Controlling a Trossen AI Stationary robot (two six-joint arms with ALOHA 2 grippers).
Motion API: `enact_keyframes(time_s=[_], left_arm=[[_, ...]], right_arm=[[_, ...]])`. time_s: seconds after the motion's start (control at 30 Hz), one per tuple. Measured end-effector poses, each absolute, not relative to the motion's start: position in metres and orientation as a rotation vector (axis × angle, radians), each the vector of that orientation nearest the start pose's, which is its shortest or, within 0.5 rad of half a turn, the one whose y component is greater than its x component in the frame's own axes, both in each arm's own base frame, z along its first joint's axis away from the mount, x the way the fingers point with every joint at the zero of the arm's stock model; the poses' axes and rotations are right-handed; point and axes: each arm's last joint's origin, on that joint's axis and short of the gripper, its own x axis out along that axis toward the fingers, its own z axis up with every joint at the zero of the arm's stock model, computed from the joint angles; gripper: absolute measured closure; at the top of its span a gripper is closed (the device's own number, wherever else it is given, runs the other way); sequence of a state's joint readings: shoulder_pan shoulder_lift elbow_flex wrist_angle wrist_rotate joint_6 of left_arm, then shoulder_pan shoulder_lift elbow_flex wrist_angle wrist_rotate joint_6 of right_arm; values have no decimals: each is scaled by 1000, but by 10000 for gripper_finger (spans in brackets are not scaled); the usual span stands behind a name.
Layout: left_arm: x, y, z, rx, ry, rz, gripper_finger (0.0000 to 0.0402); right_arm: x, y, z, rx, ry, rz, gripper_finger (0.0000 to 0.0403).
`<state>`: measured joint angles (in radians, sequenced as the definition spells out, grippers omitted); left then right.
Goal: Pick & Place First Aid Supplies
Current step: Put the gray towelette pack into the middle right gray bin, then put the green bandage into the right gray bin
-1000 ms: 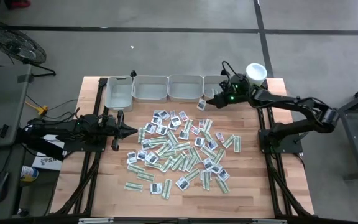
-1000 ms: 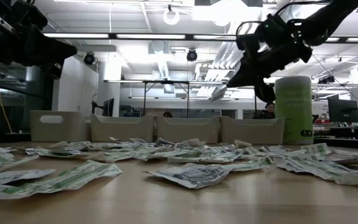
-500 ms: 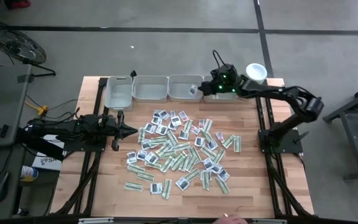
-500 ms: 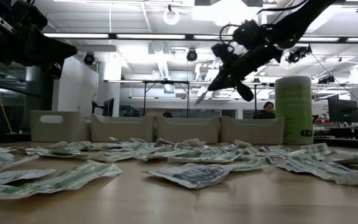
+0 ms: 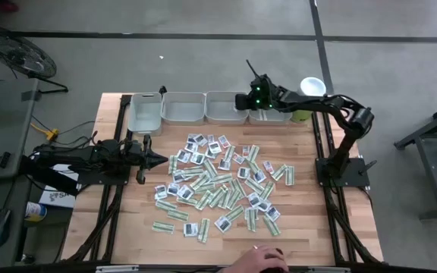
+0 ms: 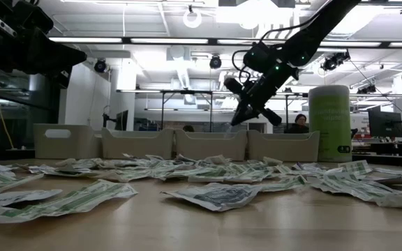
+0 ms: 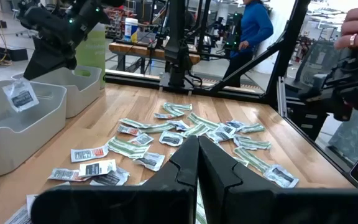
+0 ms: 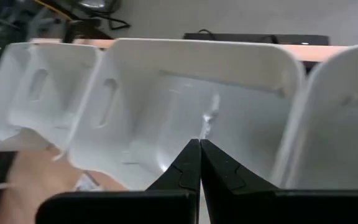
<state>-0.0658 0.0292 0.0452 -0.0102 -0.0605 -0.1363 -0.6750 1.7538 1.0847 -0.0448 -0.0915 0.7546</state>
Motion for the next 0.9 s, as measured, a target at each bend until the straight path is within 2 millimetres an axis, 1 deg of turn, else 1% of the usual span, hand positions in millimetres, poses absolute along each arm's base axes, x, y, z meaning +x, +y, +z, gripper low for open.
enact_keyframes(time_s=[0.23, 0.6, 0.73, 0.9], left_arm=[[97, -5, 176, -136, -5, -6, 401], [97, -5, 176, -137, -5, -6, 401], [97, -5, 176, -136, -6, -6, 401], [97, -5, 176, -137, -5, -6, 401]], right_arm=[[287, -227, 190, 976, 495, -842, 403], [286, -225, 187, 970, 539, -833, 401], [285, -225, 187, 972, 550, -824, 379], [285, -224, 186, 980, 560, -814, 329]])
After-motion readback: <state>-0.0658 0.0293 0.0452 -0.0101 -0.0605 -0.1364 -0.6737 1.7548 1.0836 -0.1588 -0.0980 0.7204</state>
